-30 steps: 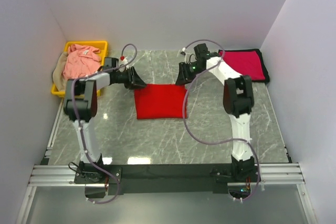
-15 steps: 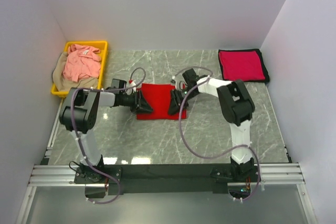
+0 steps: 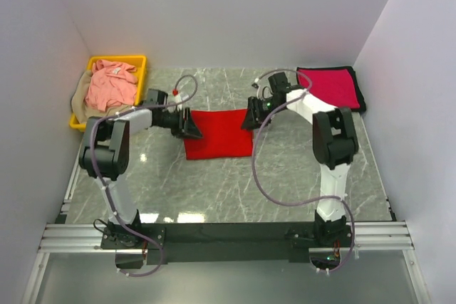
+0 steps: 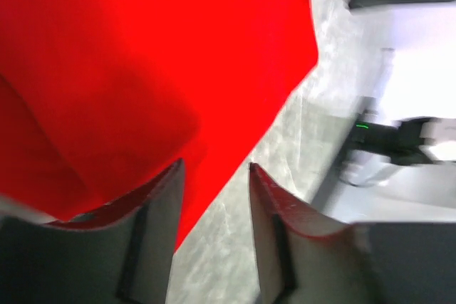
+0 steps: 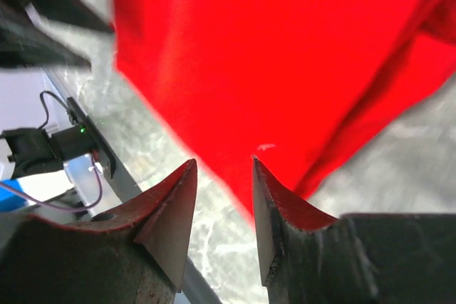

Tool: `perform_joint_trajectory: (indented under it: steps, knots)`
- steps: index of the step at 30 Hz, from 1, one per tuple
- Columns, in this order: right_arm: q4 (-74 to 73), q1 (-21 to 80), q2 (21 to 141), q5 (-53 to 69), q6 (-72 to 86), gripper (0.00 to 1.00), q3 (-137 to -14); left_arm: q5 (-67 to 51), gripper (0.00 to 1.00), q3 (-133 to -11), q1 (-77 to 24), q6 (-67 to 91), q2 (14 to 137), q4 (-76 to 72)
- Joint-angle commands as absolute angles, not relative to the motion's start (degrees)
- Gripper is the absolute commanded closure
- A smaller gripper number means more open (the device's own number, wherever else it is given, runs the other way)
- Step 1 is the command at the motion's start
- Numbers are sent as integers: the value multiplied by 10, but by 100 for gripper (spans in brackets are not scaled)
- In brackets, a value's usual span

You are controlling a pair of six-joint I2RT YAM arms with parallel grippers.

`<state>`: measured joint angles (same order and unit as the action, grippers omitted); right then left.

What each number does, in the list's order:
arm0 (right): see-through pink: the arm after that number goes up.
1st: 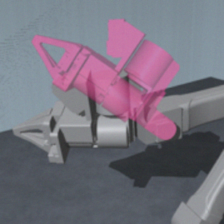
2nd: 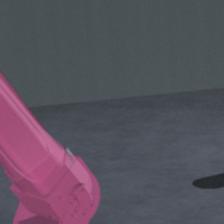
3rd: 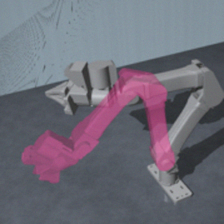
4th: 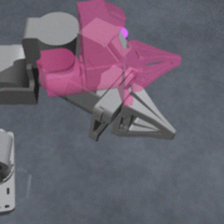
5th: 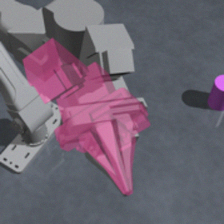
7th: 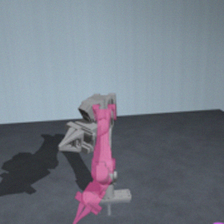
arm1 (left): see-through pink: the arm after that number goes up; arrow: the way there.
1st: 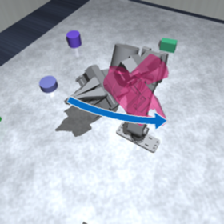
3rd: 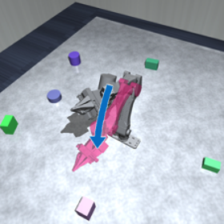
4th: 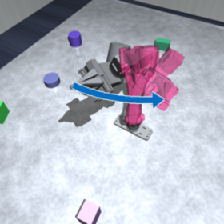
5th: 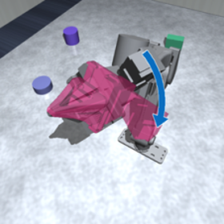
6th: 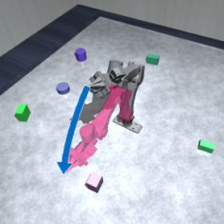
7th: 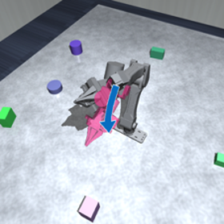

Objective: Fold and stack the t-shirts
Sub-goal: Fold the tshirt, then neatly place the folded tshirt to the corner

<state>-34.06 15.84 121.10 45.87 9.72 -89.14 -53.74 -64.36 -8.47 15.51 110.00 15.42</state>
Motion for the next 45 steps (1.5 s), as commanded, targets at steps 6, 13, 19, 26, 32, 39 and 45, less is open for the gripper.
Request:
perform_joint_trajectory:
  steps: [6,13,19,26,32,39,45]
  knots:
    - [-302,109,1035,400,132,53,-815,-292,49,-734,-224,-62,961,187]
    - [-279,34,1027,406,192,44,-746,-128,46,-700,-413,-182,969,113]
    - [-273,28,1058,415,237,44,-732,-76,46,-699,-496,-246,1012,84]
    - [-256,22,1085,433,260,43,-736,-74,45,-702,-526,-276,1067,56]
    - [-244,19,1092,450,269,43,-724,-78,46,-708,-529,-282,1110,37]
    - [-200,19,1077,452,290,43,-665,-95,72,-686,-513,-254,1116,18]
    - [-129,25,1082,475,347,31,-626,-178,96,-685,-483,-218,1071,25]
